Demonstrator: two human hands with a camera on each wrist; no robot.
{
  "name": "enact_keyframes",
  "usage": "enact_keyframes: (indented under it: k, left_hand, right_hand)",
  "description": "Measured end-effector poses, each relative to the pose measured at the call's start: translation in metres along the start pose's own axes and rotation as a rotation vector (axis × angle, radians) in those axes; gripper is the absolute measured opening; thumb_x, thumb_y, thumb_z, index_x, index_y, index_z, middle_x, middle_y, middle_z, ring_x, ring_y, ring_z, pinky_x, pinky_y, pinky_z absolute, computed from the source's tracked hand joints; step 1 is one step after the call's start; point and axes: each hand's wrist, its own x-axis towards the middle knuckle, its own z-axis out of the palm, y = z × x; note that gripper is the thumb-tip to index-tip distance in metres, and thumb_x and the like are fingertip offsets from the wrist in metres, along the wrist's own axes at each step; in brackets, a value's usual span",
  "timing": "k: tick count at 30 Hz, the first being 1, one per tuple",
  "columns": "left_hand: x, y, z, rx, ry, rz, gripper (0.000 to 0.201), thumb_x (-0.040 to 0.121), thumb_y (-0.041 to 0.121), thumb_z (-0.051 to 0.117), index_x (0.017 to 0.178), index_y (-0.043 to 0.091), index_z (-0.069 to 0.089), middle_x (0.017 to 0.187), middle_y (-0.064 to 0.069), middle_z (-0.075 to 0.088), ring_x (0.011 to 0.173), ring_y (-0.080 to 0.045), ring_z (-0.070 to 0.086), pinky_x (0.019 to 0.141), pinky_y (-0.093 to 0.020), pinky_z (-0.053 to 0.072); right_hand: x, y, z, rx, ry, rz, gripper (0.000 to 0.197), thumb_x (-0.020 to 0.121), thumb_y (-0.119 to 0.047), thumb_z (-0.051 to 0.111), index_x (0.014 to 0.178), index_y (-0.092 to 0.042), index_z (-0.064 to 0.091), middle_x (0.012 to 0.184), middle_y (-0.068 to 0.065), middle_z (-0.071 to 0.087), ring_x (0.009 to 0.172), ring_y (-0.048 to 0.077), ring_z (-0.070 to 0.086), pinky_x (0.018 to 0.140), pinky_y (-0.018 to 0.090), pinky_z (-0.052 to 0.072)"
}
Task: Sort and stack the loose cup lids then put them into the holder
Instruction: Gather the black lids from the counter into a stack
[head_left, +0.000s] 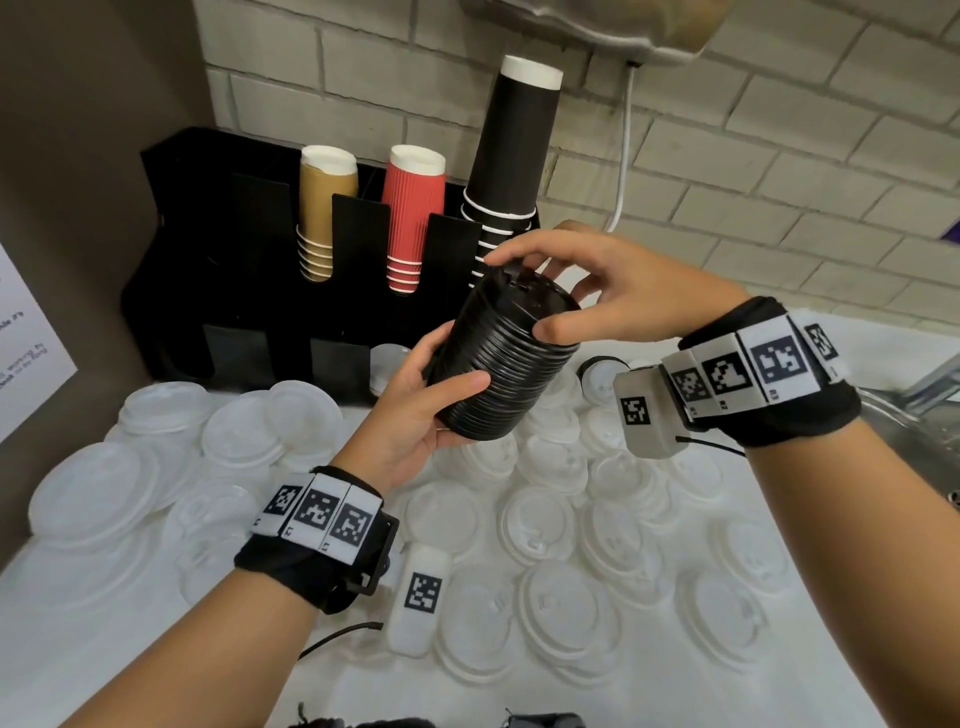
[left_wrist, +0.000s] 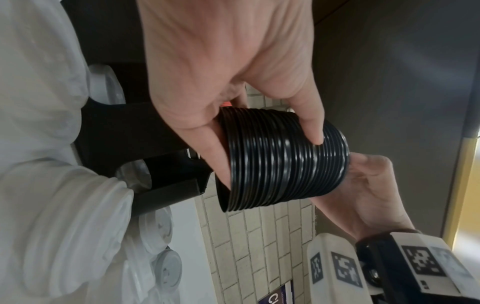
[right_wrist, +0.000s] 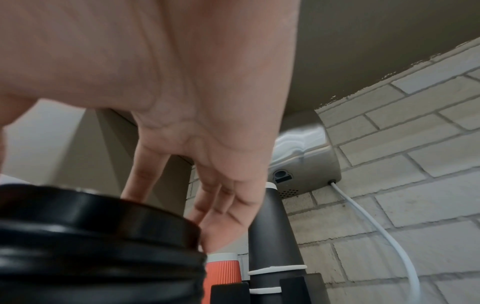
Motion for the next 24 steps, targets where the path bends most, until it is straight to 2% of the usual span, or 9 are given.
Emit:
enact_keyframes:
  k: [2, 4, 7, 9, 12, 14, 18, 21, 24]
  left_hand:
    - [0.001, 0.0, 0.001, -0.011, 0.008, 0.005, 0.059, 0.073, 0.02, 0.075, 0.125, 0.042, 0.057, 0.125, 0.002, 0.067, 0.111, -0.022, 0.067, 0.073, -0.039, 0.059]
    - [0.001, 0.001, 0.0, -0.016, 0.018, 0.013, 0.061, 0.073, 0.02, 0.074, 0.127, 0.04, 0.055, 0.123, 0.003, 0.068, 0.109, -0.023, 0.068, 0.073, -0.04, 0.059]
    - [0.002, 0.007, -0.003, -0.009, 0.035, 0.032, 0.06, 0.074, 0.019, 0.073, 0.127, 0.039, 0.055, 0.119, 0.006, 0.07, 0.108, -0.022, 0.069, 0.072, -0.04, 0.059]
    - [0.003, 0.013, -0.005, 0.003, 0.048, 0.05, 0.06, 0.073, 0.019, 0.073, 0.128, 0.037, 0.054, 0.117, 0.006, 0.071, 0.108, -0.021, 0.069, 0.07, -0.039, 0.059]
    - [0.005, 0.023, -0.008, 0.022, 0.074, 0.076, 0.062, 0.073, 0.019, 0.071, 0.13, 0.035, 0.053, 0.116, 0.005, 0.071, 0.106, -0.021, 0.07, 0.068, -0.039, 0.059]
    - [0.006, 0.029, -0.01, 0.026, 0.08, 0.094, 0.059, 0.073, 0.019, 0.07, 0.127, 0.036, 0.054, 0.112, 0.006, 0.073, 0.102, -0.019, 0.071, 0.066, -0.037, 0.059]
    - [0.008, 0.038, -0.012, 0.033, 0.093, 0.114, 0.056, 0.074, 0.019, 0.07, 0.125, 0.036, 0.054, 0.114, 0.007, 0.072, 0.104, -0.018, 0.07, 0.067, -0.036, 0.059]
    - [0.01, 0.042, -0.013, 0.044, 0.116, 0.116, 0.058, 0.075, 0.019, 0.069, 0.128, 0.036, 0.052, 0.117, 0.006, 0.071, 0.106, -0.018, 0.07, 0.069, -0.037, 0.059]
    - [0.013, 0.043, -0.014, 0.057, 0.137, 0.12, 0.061, 0.075, 0.02, 0.069, 0.132, 0.035, 0.051, 0.119, 0.005, 0.069, 0.108, -0.019, 0.069, 0.069, -0.037, 0.059]
  right_hand:
    - [-0.002, 0.006, -0.003, 0.033, 0.036, 0.02, 0.054, 0.082, -0.027, 0.072, 0.129, -0.04, 0.049, 0.113, -0.022, 0.048, 0.104, -0.003, 0.049, 0.081, 0.007, 0.045]
    - [-0.001, 0.024, -0.007, 0.153, 0.175, 0.098, 0.046, 0.082, -0.039, 0.066, 0.126, -0.041, 0.052, 0.112, -0.018, 0.052, 0.103, 0.001, 0.052, 0.081, 0.012, 0.047]
    - [0.008, 0.081, -0.004, 0.15, 0.37, 0.371, 0.024, 0.092, -0.036, 0.059, 0.115, -0.029, 0.059, 0.098, -0.009, 0.057, 0.092, 0.011, 0.055, 0.078, 0.026, 0.046]
    - [0.015, 0.128, 0.007, -0.02, 0.189, 0.629, 0.029, 0.094, -0.033, 0.057, 0.121, -0.022, 0.057, 0.1, -0.004, 0.058, 0.09, 0.017, 0.055, 0.079, 0.028, 0.044]
    - [0.018, 0.192, 0.032, -0.224, -0.157, 0.841, 0.049, 0.095, -0.032, 0.055, 0.141, -0.019, 0.042, 0.143, 0.008, 0.045, 0.129, 0.027, 0.045, 0.106, 0.036, 0.036]
    - [0.016, 0.216, 0.044, -0.272, -0.188, 0.88, 0.056, 0.095, -0.034, 0.053, 0.146, -0.021, 0.033, 0.152, 0.009, 0.035, 0.137, 0.028, 0.037, 0.111, 0.038, 0.032]
    - [0.012, 0.24, 0.055, -0.24, -0.149, 0.955, 0.063, 0.094, -0.037, 0.05, 0.15, -0.029, 0.022, 0.151, 0.011, 0.036, 0.132, 0.033, 0.042, 0.099, 0.037, 0.039]
    - [0.016, 0.253, 0.059, -0.319, -0.15, 0.975, 0.066, 0.087, -0.049, 0.052, 0.146, -0.03, 0.028, 0.145, 0.011, 0.043, 0.126, 0.035, 0.047, 0.097, 0.038, 0.041]
    - [0.021, 0.262, 0.061, -0.38, -0.157, 0.991, 0.081, 0.068, -0.067, 0.051, 0.137, -0.028, 0.036, 0.133, 0.013, 0.047, 0.113, 0.037, 0.051, 0.085, 0.04, 0.043]
